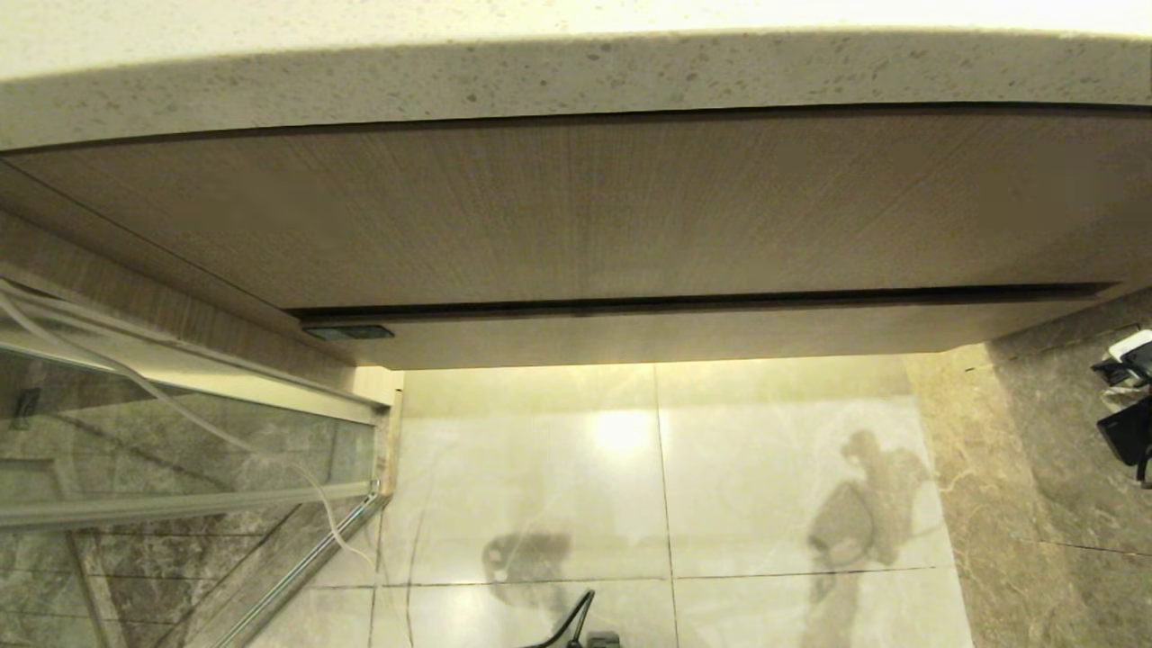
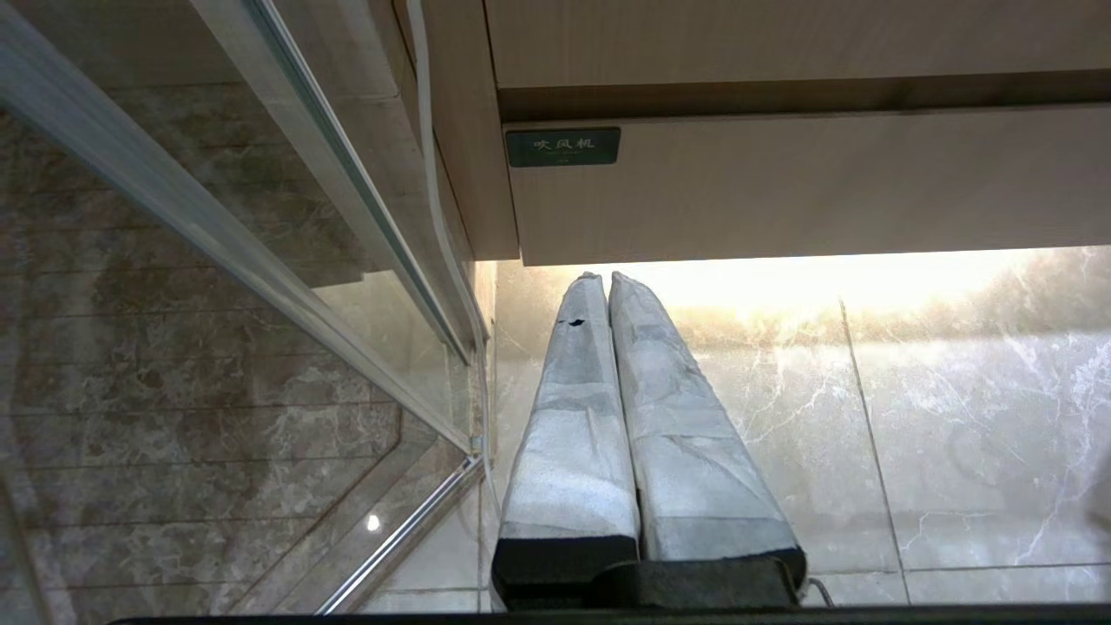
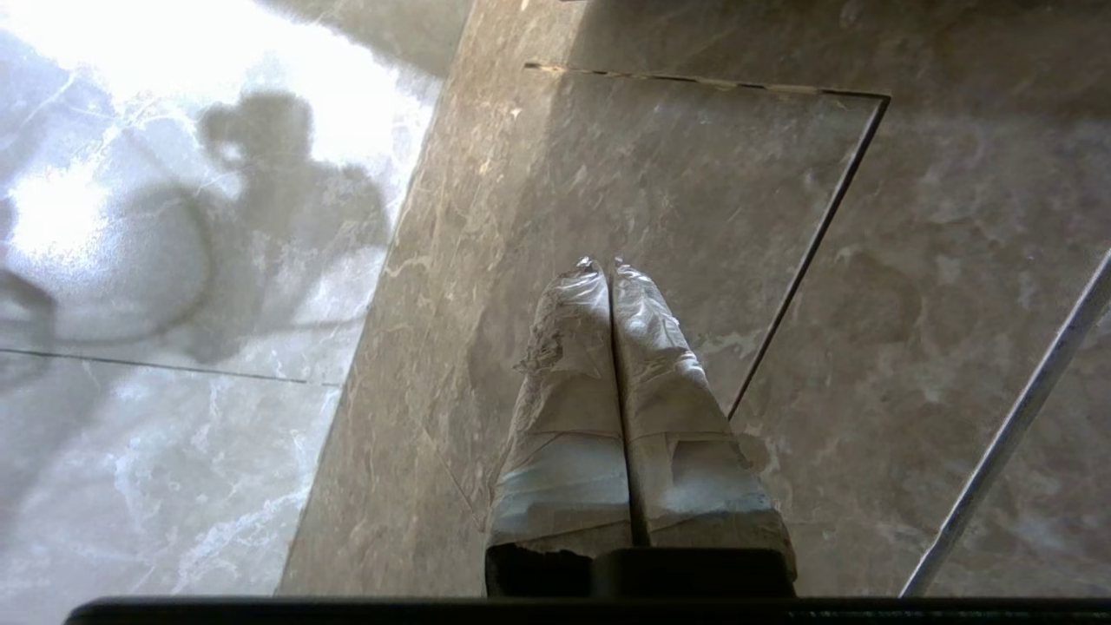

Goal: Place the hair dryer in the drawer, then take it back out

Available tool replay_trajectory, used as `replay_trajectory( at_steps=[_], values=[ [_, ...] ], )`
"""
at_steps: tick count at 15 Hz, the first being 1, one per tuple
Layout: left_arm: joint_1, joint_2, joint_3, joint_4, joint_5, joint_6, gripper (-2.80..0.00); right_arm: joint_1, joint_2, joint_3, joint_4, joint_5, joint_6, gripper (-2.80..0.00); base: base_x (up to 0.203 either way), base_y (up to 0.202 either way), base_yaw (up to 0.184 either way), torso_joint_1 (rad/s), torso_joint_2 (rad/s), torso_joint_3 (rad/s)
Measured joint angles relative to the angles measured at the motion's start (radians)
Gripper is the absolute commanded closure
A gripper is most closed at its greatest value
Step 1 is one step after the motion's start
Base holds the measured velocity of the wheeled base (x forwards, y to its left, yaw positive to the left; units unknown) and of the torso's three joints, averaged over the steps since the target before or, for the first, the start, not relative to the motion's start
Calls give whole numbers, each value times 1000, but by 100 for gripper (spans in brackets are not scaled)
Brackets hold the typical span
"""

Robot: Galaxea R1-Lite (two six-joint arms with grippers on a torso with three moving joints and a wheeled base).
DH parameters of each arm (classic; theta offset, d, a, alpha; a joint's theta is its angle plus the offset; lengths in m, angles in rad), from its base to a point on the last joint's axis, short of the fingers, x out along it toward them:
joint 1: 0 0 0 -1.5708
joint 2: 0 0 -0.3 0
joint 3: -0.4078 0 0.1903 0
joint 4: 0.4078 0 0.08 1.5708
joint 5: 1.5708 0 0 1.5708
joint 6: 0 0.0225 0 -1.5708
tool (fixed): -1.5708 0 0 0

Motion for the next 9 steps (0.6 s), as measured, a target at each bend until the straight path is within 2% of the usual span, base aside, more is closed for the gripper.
replay_trajectory(
  at_steps=[5, 9],
  values=[
    [0, 0, 0, 0, 1, 0, 0, 1, -13, 1, 87, -3, -3, 0, 0, 0, 0, 0, 0, 0],
    [0, 0, 0, 1, 1, 0, 0, 7, -108, 7, 287, -14, -15, 0, 0, 0, 0, 0, 0, 0]
  ],
)
